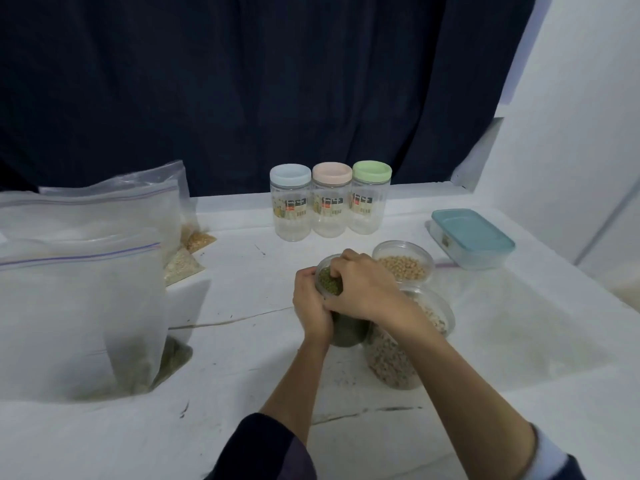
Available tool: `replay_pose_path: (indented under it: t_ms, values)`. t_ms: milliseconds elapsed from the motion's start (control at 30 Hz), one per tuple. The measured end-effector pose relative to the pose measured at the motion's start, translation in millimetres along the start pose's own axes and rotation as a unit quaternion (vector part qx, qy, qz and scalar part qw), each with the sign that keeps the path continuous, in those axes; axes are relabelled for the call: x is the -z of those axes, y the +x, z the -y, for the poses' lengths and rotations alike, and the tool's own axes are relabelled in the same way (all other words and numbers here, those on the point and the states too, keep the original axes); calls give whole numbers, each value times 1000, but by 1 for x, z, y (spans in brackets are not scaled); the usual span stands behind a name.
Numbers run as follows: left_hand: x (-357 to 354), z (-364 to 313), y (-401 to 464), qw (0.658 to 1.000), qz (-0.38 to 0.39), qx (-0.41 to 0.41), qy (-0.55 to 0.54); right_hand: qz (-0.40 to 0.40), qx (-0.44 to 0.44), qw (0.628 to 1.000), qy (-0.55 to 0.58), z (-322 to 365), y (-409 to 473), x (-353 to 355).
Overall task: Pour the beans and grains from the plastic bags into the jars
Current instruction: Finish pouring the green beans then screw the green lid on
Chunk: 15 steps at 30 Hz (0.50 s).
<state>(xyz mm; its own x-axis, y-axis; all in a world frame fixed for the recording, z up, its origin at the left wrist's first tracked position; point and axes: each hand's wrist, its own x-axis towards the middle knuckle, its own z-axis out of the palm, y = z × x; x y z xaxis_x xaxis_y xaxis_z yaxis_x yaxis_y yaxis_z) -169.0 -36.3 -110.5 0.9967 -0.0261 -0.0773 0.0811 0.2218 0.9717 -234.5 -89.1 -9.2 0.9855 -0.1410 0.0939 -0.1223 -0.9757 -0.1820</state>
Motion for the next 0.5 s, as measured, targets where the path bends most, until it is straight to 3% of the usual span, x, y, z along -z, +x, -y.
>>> replay_pose_path:
  t_ms: [100,167,233,367,500]
  values:
    - [10,-11,1,999,24,17,-27,58,19,998,-8,-6,6,13]
    - [15,-22,8,999,26,31,-6,78,-8,996,47,-12,18,26]
    - [16,-35,17,998,34,49,-2,32,-54,993,99,-22,41,35]
    - [15,-55,39,998,50,44,-8,-134,-157,971,118,-52,101,35]
    - [10,-63,60,998,39,44,-23,-103,-220,962,127,-84,157,22]
